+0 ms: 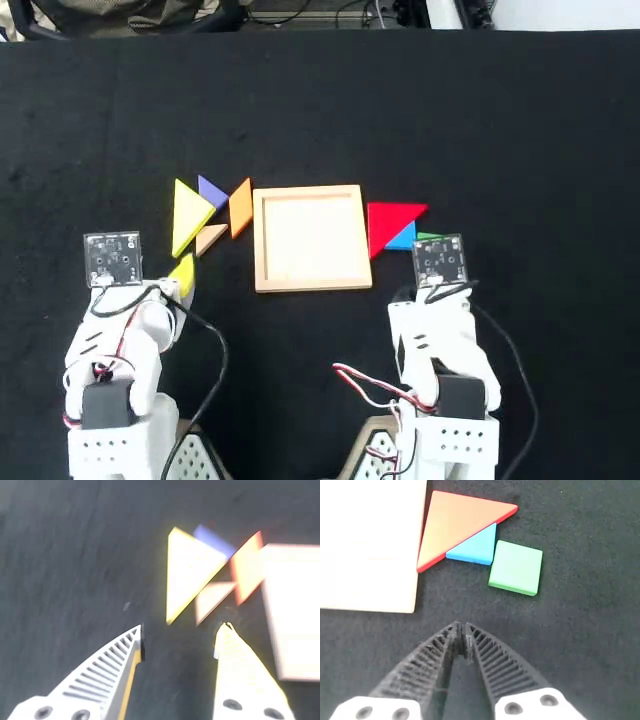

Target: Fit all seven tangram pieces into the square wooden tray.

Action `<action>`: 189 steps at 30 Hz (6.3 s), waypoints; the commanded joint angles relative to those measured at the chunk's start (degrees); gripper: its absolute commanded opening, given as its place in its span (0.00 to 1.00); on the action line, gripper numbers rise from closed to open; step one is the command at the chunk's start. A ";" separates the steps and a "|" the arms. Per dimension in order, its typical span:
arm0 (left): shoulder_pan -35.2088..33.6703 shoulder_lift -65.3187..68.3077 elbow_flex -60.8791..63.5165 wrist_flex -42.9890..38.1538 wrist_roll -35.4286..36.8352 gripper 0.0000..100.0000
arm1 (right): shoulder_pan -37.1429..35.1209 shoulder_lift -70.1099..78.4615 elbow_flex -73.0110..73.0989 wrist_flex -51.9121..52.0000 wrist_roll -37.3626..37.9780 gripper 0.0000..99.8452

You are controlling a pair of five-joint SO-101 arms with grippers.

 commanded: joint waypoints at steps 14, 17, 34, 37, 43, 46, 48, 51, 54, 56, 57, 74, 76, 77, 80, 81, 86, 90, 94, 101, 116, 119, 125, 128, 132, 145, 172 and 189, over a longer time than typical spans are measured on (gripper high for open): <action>5.93 61.54 -53.23 8.09 3.16 0.30 | 0.62 -4.00 0.13 1.23 8.70 0.01; 5.76 72.53 -63.08 11.87 5.71 0.32 | 0.62 -4.00 0.13 1.23 8.70 0.01; -0.84 122.64 -100.70 23.74 5.71 0.32 | 0.53 -3.91 0.13 1.41 9.14 0.01; -1.01 130.37 -105.89 22.51 6.42 0.33 | 0.53 -3.91 0.13 1.49 9.14 0.01; -1.10 139.43 -112.48 22.77 5.54 0.33 | 0.53 -3.91 0.13 1.58 9.14 0.01; -0.92 139.25 -112.40 22.86 5.01 0.35 | 0.53 -3.91 0.13 1.58 9.14 0.01; -0.92 139.16 -112.48 22.68 5.10 0.37 | 0.53 -3.91 0.13 1.58 9.14 0.01; -0.75 139.69 -112.40 22.68 5.10 0.37 | 0.53 -3.91 0.13 1.58 9.14 0.01; -0.84 139.69 -112.48 22.51 7.21 0.37 | 0.53 -3.91 0.13 1.58 9.14 0.01; -1.01 139.16 -112.31 21.80 7.56 0.37 | 0.53 -3.91 0.13 1.58 9.14 0.01; -0.92 139.08 -112.57 21.80 7.56 0.37 | 0.53 -3.91 0.13 1.58 9.14 0.01; -1.01 139.08 -117.32 25.32 12.48 0.37 | 0.53 -3.91 0.13 1.58 9.14 0.01; -1.01 139.60 -117.32 25.14 12.92 0.37 | 0.53 -3.91 0.13 1.58 9.14 0.01; -1.01 139.60 -117.32 25.05 12.75 0.37 | 0.53 -3.91 0.13 1.58 9.14 0.01; -0.92 139.96 -117.14 24.44 10.81 0.37 | 0.53 -3.91 0.13 1.58 9.14 0.01; -0.75 140.48 -116.62 23.74 10.20 0.37 | 0.53 -3.91 0.13 1.58 9.14 0.01; -1.01 142.86 -116.44 22.15 9.67 0.37 | 0.53 -3.82 0.13 1.58 9.14 0.01; -0.66 143.74 -117.23 22.15 9.49 0.37 | 0.53 -3.74 0.13 1.58 9.14 0.01; -0.04 143.82 -116.79 20.48 9.49 0.37 | 0.53 -3.74 0.13 1.58 9.14 0.01; 0.13 143.82 -116.70 18.99 11.78 0.37 | 0.53 -3.74 0.13 1.58 9.14 0.01; 0.31 143.91 -114.33 18.99 12.84 0.37 | 0.53 -3.74 0.13 1.58 9.14 0.01; 0.31 143.91 -114.15 18.99 12.84 0.37 | 0.53 -3.74 0.13 1.58 9.14 0.01; 1.01 143.91 -114.24 19.08 13.01 0.37 | 0.53 -3.74 0.13 1.58 9.14 0.01; 1.63 143.91 -114.15 19.08 13.19 0.37 | 0.53 -3.65 0.13 1.58 9.14 0.01; 1.80 144.00 -114.15 19.08 13.19 0.37 | 0.53 -3.65 0.13 1.58 9.14 0.01; 1.80 149.36 -121.19 24.79 13.27 0.37 | 0.53 -3.65 0.13 1.58 9.14 0.01; -1.80 152.26 -126.29 28.40 16.88 0.37 | 0.53 -3.56 0.13 1.58 9.14 0.01; -2.42 149.27 -125.58 29.89 16.88 0.37 | 0.53 -3.56 0.13 1.58 9.14 0.01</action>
